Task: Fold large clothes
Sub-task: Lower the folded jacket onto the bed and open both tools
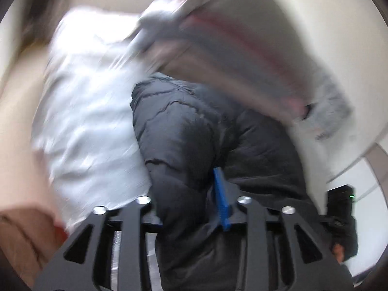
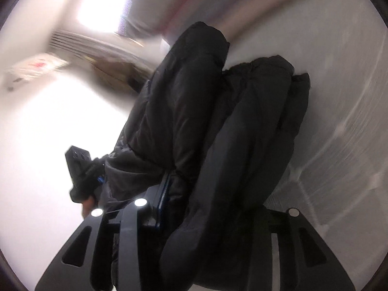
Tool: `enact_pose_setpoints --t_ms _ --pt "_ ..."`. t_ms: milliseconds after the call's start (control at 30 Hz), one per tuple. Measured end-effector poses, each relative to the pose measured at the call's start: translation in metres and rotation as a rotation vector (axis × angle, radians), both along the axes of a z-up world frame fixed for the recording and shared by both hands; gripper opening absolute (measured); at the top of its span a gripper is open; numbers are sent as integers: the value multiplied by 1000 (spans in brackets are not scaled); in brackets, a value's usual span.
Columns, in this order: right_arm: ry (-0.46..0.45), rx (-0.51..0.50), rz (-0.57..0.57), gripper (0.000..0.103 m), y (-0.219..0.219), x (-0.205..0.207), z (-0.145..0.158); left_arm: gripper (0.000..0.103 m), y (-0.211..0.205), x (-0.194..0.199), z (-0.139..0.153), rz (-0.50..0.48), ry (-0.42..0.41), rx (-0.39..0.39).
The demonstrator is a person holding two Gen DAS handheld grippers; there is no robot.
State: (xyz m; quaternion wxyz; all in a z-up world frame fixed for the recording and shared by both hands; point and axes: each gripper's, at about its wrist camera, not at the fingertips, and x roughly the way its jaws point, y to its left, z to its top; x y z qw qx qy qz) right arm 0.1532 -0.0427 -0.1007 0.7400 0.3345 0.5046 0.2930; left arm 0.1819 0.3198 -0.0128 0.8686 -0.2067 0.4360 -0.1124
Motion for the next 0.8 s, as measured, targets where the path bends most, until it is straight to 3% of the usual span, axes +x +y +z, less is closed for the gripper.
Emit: enact_pose_setpoints --t_ms 33,67,167,367,533,700,800 --pt "21 9 3 61 2 -1 -9 57 9 -1 -15 22 23 -20" --pt "25 12 2 68 1 -3 -12 74 21 -8 -24 60 10 -49" --pt "32 22 -2 71 -14 -15 -12 81 44 -26 -32 106 -5 -130" --pt "-34 13 -71 76 -78 -49 30 82 71 -78 -4 215 -65 -87" --pt "-118 105 -92 82 -96 -86 67 82 63 -128 24 185 -120 -93" --pt "-158 242 3 89 -57 -92 80 84 33 -154 41 113 -165 -138" --pt "-131 195 80 89 -15 -83 74 84 1 -151 48 63 -164 -73"
